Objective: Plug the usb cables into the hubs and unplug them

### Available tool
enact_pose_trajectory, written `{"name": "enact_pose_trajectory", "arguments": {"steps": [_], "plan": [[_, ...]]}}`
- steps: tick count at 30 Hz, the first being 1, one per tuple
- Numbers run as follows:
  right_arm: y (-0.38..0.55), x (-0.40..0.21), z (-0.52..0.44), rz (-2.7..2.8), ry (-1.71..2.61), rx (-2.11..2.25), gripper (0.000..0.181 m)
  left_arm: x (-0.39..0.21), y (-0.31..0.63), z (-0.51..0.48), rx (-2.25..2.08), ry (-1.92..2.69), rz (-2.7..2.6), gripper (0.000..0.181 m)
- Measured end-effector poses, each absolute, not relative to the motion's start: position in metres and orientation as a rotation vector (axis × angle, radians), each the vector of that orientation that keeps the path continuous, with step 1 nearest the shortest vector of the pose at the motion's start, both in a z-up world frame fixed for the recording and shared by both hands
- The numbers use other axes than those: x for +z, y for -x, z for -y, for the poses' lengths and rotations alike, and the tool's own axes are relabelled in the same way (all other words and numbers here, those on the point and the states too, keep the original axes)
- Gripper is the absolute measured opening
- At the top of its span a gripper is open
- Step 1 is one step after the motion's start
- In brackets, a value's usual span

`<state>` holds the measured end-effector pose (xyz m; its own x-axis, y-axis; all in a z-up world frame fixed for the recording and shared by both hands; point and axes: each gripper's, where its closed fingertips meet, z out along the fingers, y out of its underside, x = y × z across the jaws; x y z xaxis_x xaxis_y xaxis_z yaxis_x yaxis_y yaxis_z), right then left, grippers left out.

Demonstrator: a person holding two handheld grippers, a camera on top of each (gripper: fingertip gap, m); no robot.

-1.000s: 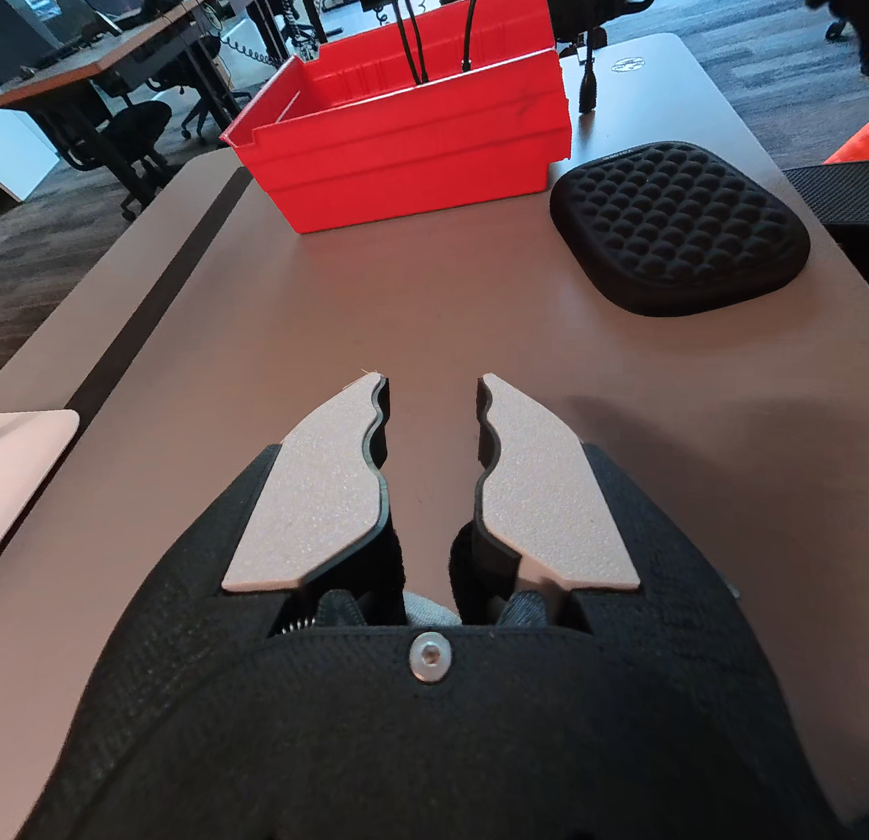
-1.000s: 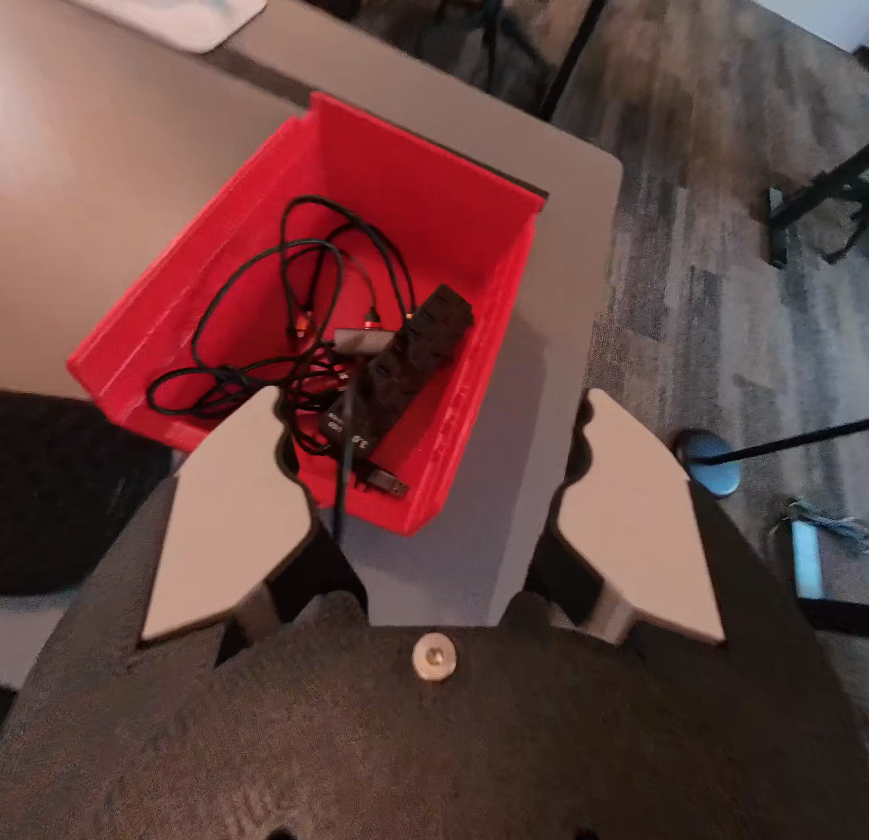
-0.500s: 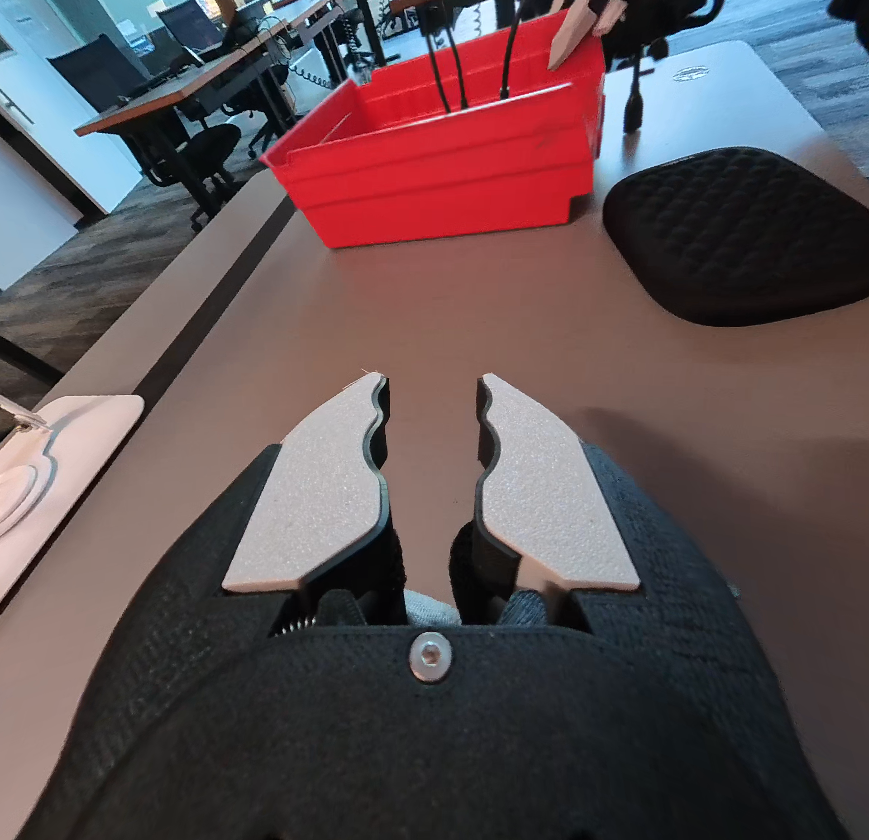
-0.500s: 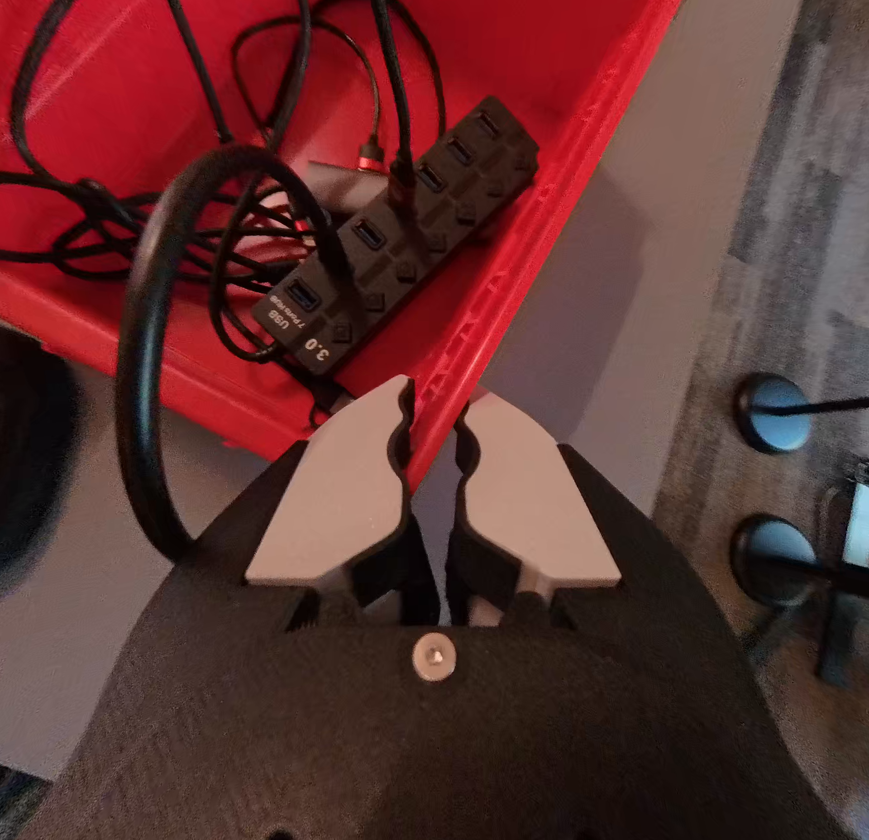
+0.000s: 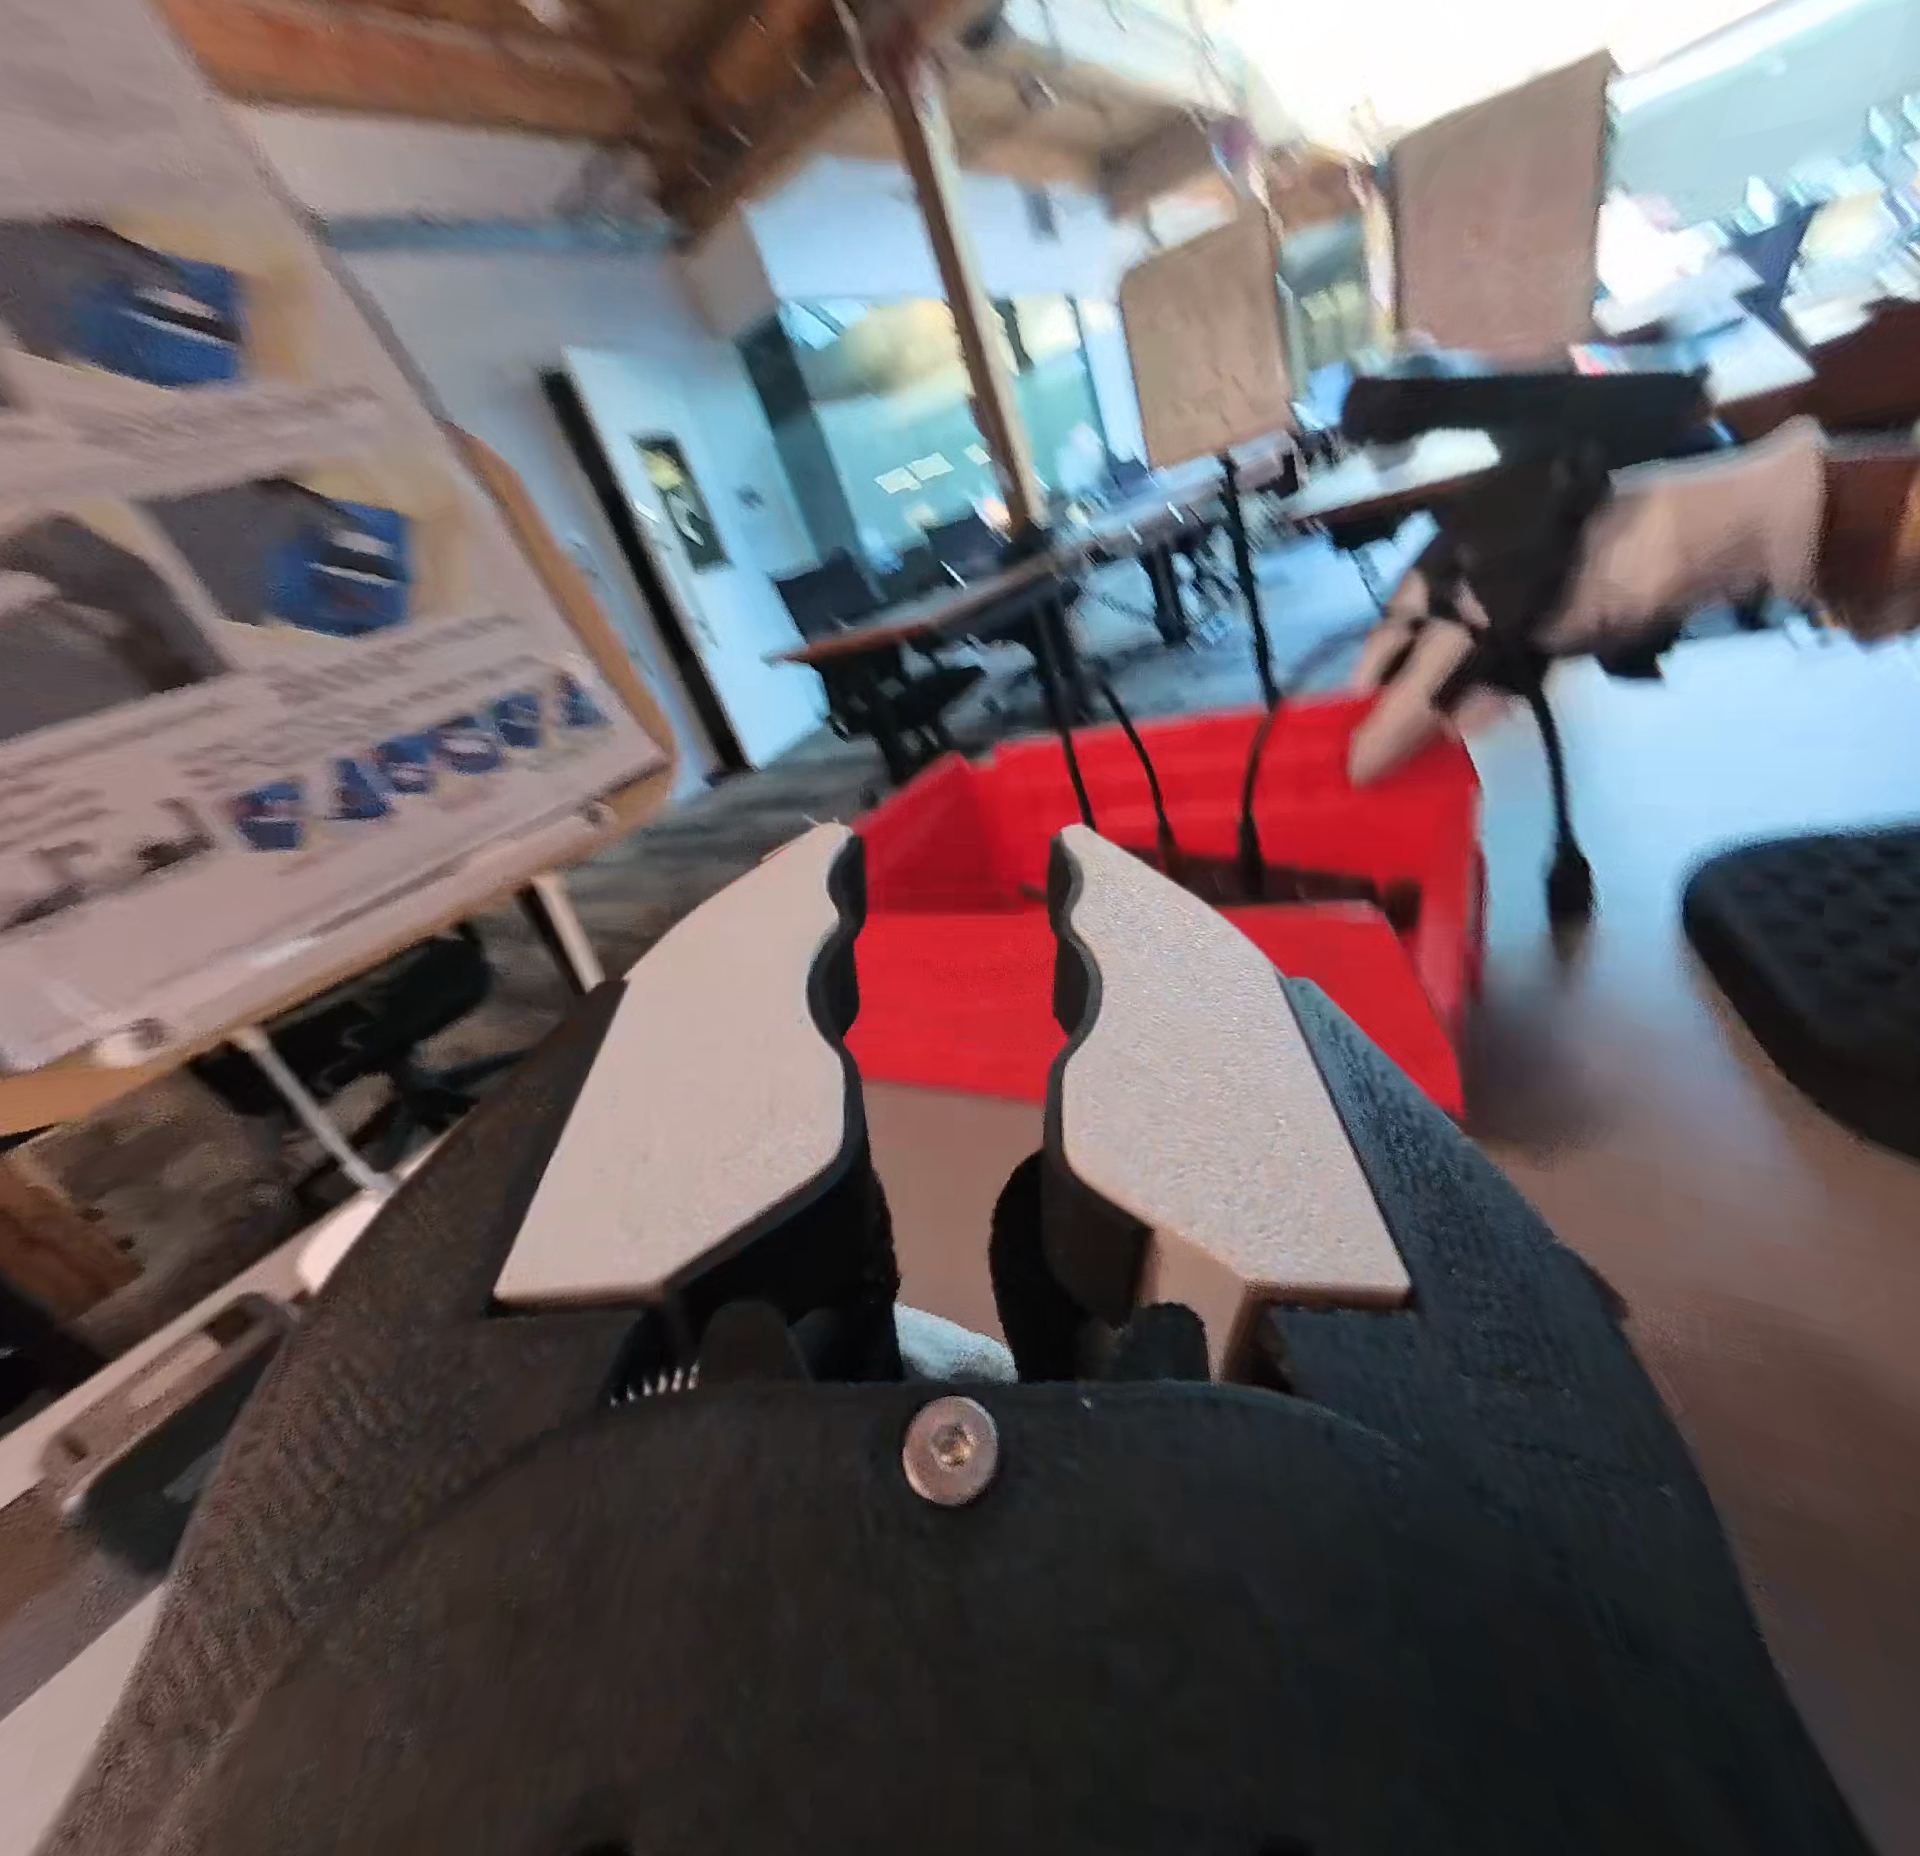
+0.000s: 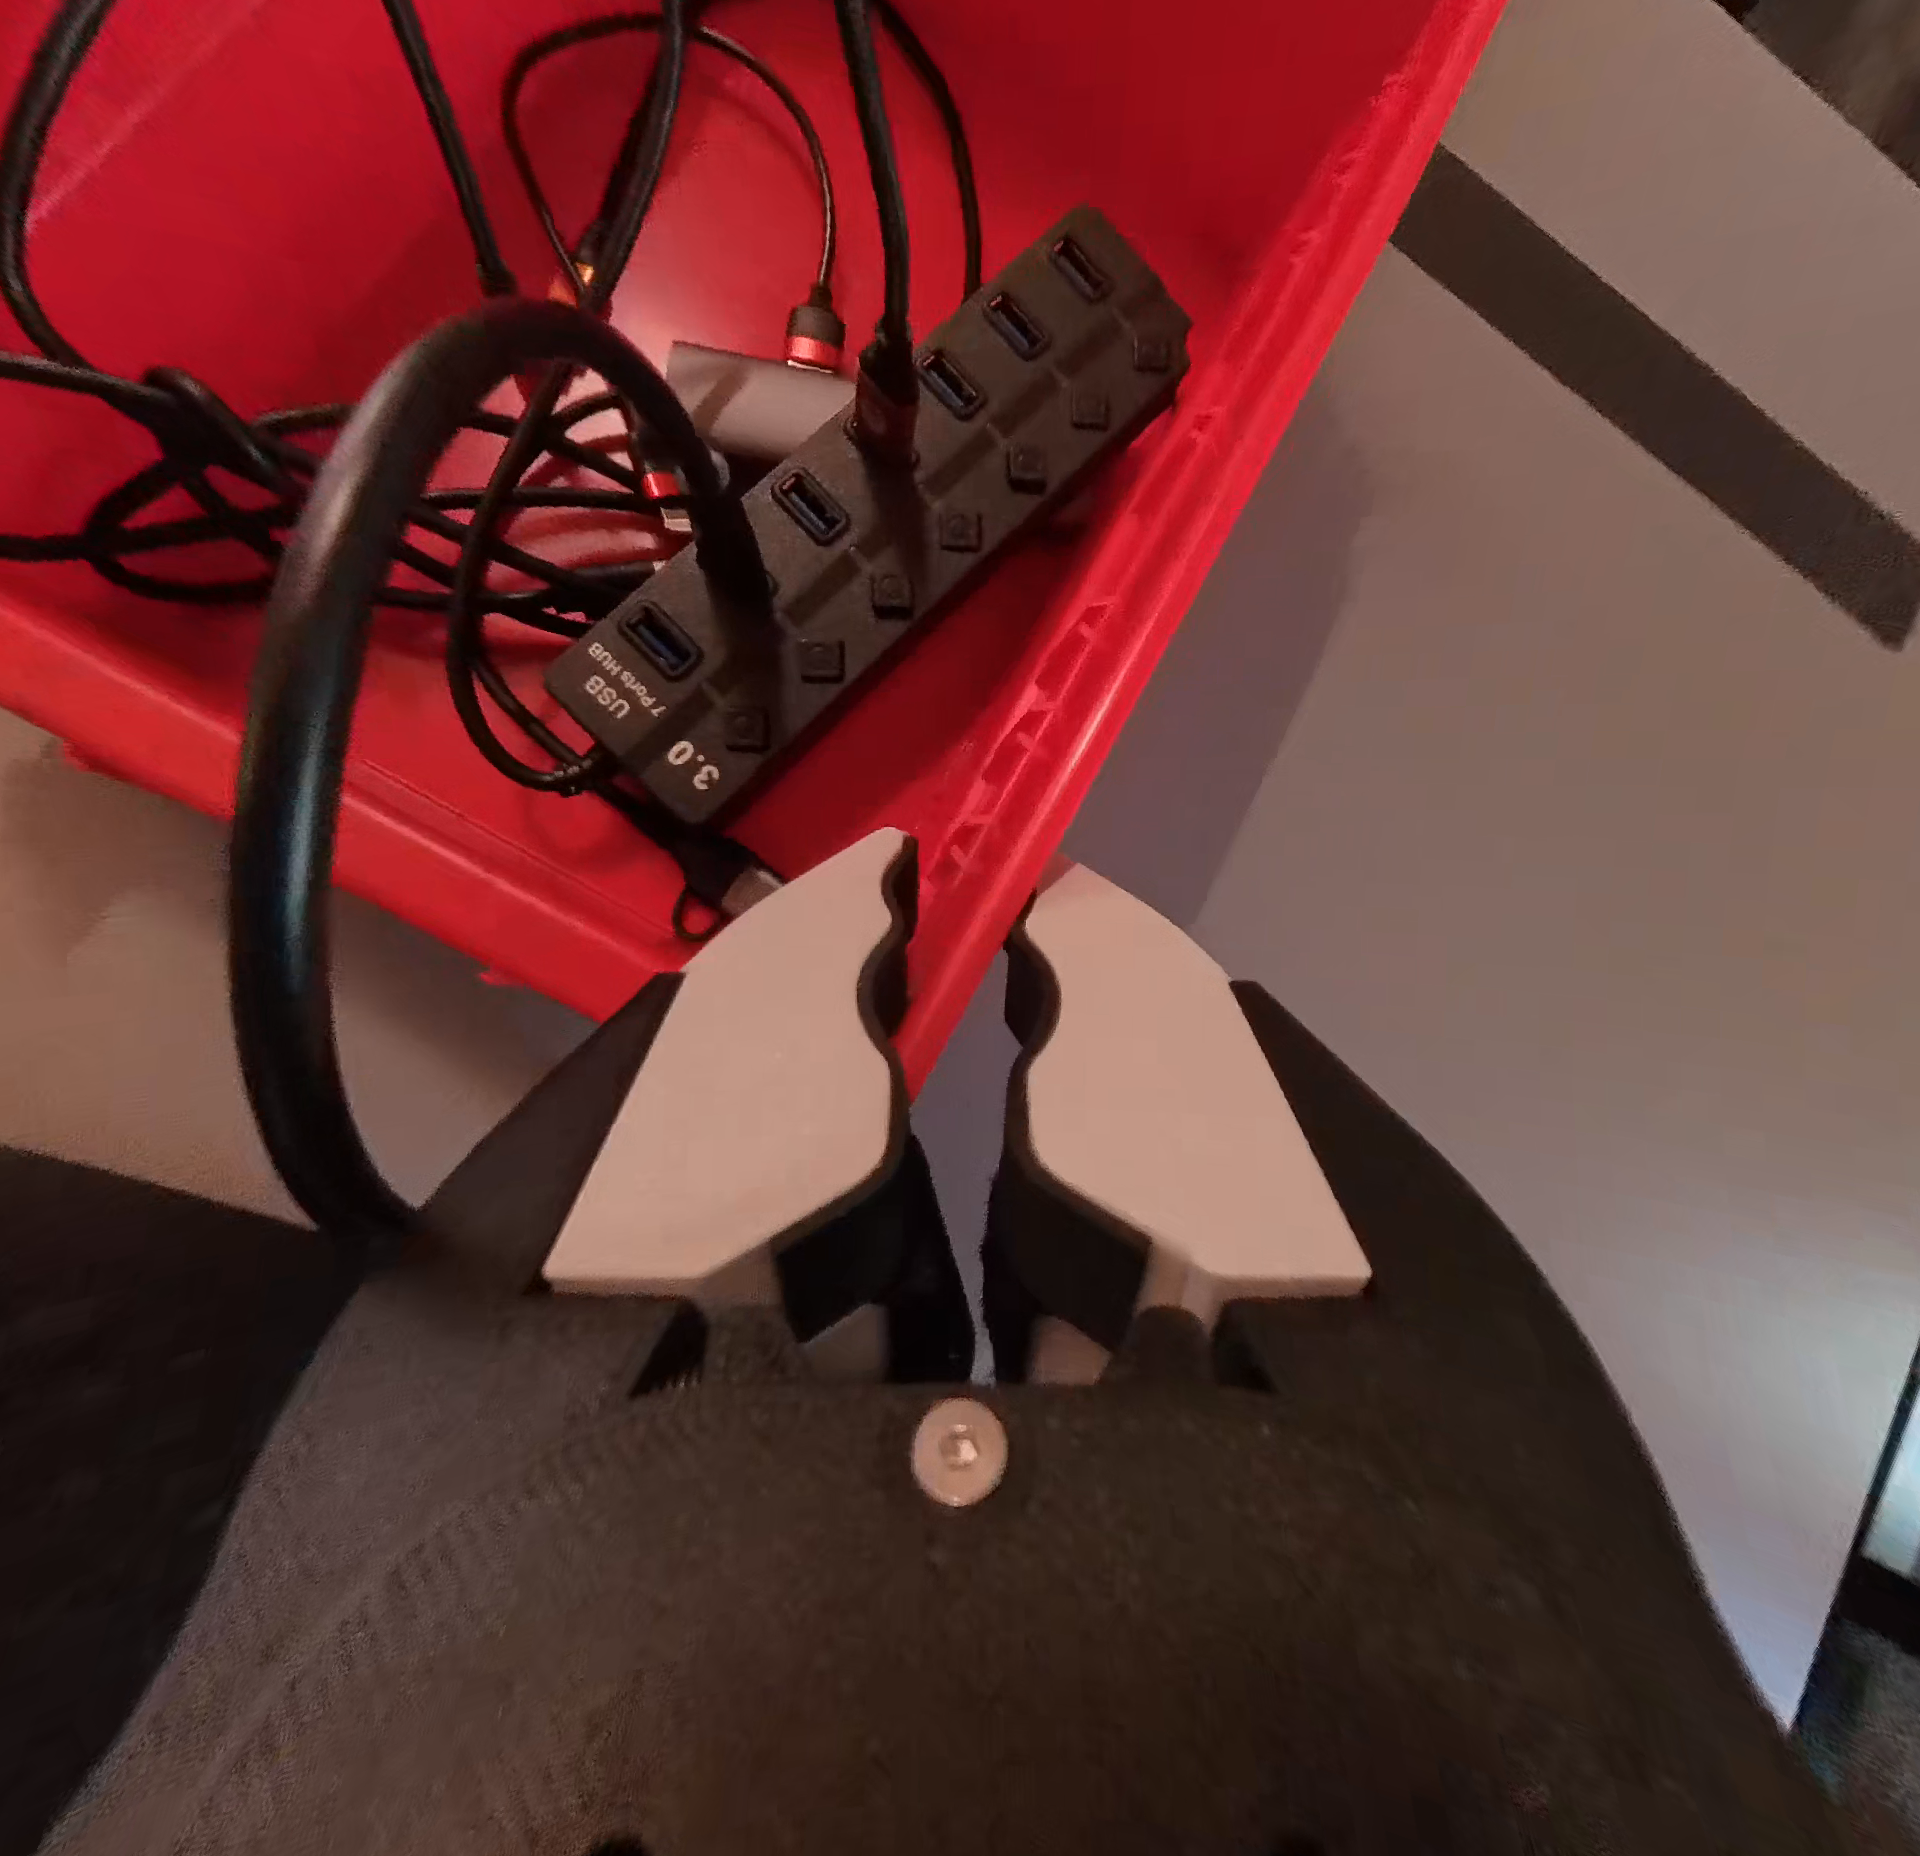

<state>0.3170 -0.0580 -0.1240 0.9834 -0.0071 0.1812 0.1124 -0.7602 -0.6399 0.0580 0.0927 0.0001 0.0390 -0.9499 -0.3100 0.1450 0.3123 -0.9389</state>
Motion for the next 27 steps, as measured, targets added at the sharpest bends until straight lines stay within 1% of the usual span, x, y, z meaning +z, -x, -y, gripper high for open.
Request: {"name": "enact_pose_trajectory", "arguments": {"steps": [5,10,12,16,20,27], "plan": [[-0.257,-0.124,0.007,0.212,2.424,-0.194,0.017,0.051,-0.008,-0.134,-0.964,0.843,-0.805,0.033],[-0.198,-0.123,-0.037,0.356,2.399,-0.222,0.019,0.081,0.034,-0.146,-1.002,0.789,-0.578,0.031],[-0.175,-0.123,-0.053,0.373,2.378,-0.192,0.020,0.087,0.043,-0.146,-0.993,0.772,-0.548,0.031],[-0.122,-0.123,-0.084,0.414,2.259,-0.073,0.028,0.100,0.054,-0.137,-0.979,0.719,-0.536,0.029],[-0.091,-0.122,-0.113,0.429,2.144,-0.050,0.027,0.113,0.060,-0.120,-0.974,0.651,-0.551,0.027],[-0.041,-0.121,-0.145,0.469,2.012,0.040,0.031,0.104,0.029,-0.091,-1.010,0.626,-0.711,0.028]]}}
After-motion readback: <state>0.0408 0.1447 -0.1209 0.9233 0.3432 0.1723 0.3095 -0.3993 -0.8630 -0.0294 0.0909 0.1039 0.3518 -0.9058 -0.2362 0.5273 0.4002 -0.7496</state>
